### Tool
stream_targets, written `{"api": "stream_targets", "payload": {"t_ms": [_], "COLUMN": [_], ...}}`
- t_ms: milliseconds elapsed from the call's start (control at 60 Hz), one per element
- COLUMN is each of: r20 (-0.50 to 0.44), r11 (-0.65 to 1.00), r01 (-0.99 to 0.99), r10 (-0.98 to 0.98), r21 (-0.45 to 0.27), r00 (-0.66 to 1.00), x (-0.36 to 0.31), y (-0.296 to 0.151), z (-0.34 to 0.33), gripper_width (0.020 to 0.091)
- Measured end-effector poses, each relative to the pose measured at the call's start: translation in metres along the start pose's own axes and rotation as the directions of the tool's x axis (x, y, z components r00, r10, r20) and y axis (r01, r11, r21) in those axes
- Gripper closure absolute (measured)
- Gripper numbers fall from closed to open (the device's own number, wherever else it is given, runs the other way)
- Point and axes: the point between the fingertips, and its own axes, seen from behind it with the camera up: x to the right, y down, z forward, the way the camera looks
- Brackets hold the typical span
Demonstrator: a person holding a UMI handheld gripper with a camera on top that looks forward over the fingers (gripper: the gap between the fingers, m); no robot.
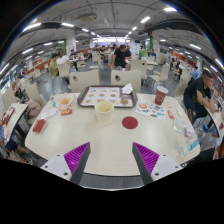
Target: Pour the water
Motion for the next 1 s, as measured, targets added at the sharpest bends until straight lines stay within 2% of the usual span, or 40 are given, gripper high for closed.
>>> {"api": "stream_targets", "payload": {"t_ms": [217, 517, 600, 800, 867, 950, 1000], "r20": [-0.044, -0.143, -0.158, -0.160, -0.164, -0.179, -0.169], "r11": [1.000, 0.997, 0.997, 0.987, 0.982, 0.977, 0.973], "r01": [-0.023, -0.071, -0.064, -0.036, -0.022, -0.010, -0.014], "r10": [0.023, 0.071, 0.068, 0.062, 0.053, 0.049, 0.054], "r21": [-0.005, 0.011, 0.033, 0.157, 0.186, 0.214, 0.231], "r00": [0.999, 0.987, 0.985, 0.985, 0.985, 0.983, 0.984], "x": [0.098, 0.283, 0.325, 0.415, 0.450, 0.454, 0.451], "y": [0.033, 0.089, 0.093, 0.067, 0.057, 0.050, 0.046], "z": [0.014, 0.038, 0.051, 0.084, 0.084, 0.097, 0.102], "gripper_width": [0.0253, 0.0255, 0.0255, 0.0254, 0.0304, 0.0528, 0.0547]}}
